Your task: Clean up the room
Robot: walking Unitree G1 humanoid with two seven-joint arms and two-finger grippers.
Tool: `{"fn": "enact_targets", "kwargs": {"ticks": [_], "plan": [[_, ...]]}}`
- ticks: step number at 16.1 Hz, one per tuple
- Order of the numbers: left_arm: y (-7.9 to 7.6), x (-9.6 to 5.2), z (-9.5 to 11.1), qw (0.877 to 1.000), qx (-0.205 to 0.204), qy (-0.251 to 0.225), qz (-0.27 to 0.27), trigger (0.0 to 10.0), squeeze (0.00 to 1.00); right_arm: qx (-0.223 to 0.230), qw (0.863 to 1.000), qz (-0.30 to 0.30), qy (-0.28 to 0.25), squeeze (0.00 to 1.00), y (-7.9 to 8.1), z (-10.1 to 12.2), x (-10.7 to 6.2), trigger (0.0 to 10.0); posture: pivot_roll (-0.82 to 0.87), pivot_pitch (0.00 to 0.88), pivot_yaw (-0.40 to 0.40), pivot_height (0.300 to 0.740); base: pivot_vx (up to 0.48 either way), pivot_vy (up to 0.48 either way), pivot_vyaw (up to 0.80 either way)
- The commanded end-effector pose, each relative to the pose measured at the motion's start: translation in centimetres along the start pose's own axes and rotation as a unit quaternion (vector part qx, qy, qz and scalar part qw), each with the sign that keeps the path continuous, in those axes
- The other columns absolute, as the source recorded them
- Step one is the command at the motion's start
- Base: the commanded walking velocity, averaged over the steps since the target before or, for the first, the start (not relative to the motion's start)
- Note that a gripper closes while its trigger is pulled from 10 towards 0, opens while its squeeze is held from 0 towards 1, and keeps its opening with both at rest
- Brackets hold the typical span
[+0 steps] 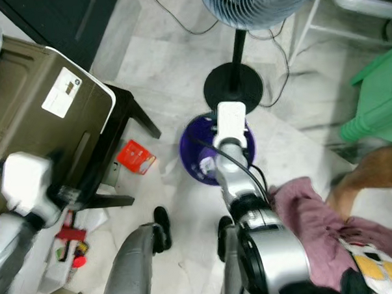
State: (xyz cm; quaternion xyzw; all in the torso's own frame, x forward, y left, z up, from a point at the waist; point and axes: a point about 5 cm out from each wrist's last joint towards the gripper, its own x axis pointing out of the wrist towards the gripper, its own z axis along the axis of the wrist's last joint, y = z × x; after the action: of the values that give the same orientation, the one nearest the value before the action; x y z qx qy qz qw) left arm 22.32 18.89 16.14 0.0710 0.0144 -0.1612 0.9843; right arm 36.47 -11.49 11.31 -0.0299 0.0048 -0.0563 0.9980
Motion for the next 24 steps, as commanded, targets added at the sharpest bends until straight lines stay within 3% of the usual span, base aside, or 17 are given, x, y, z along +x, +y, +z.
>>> {"fn": "enact_targets", "kwargs": {"ticks": [1, 3, 6, 11, 18, 23, 24], "plan": [[0.0, -0.2, -1.0, 1.000, -0.001, 0.015, 0.009, 10.0, 0.00, -0.005, 1.000, 0.019, 0.016, 1.00, 0.3, -1.0, -0.8, 10.0, 0.14, 0.302, 0.059, 0.740, 0.000, 0.000, 0.00], [-0.3, 2.6, -0.8, 1.000, -0.008, -0.021, 0.010, 10.0, 0.00, -0.011, 0.999, 0.031, 0.004, 1.00, -1.1, -0.9, -1.5, 10.0, 0.07, 0.206, 0.045, 0.740, 0.000, 0.000, 0.00], [-0.4, 5.4, -0.6, 0.998, -0.015, -0.055, 0.016, 10.0, 0.00, -0.005, 0.999, 0.035, -0.002, 1.00, -3.2, -0.2, -2.7, 10.0, 0.00, 0.089, 0.035, 0.740, 0.000, 0.000, 0.00], [-0.2, 7.6, -0.5, 0.994, -0.011, -0.099, 0.039, 10.0, 0.00, -0.052, 0.997, 0.063, -0.006, 1.00, -6.2, -1.5, -6.0, 10.0, -0.02, 0.000, 0.022, 0.740, 0.000, 0.000, 0.00], [0.8, 6.7, -1.9, 0.992, -0.007, -0.106, 0.072, 10.0, 0.00, -0.024, 0.996, 0.076, -0.038, 1.00, -7.1, -0.6, -8.3, 10.0, -0.02, 0.000, 0.020, 0.740, 0.000, 0.000, 0.00], [1.2, 7.4, -2.2, 0.990, -0.018, -0.103, 0.094, 10.0, 0.00, -0.028, 0.996, 0.066, -0.056, 1.00, -7.1, -0.1, -7.9, 10.0, -0.04, 0.000, 0.023, 0.740, 0.000, 0.000, 0.00], [1.2, 7.7, -2.2, 0.989, -0.022, -0.102, 0.101, 10.0, 0.00, -0.037, 0.995, 0.061, -0.063, 0.94, -7.1, 0.3, -7.7, 10.0, -0.05, 0.000, 0.017, 0.740, 0.000, 0.000, 0.00]]}}
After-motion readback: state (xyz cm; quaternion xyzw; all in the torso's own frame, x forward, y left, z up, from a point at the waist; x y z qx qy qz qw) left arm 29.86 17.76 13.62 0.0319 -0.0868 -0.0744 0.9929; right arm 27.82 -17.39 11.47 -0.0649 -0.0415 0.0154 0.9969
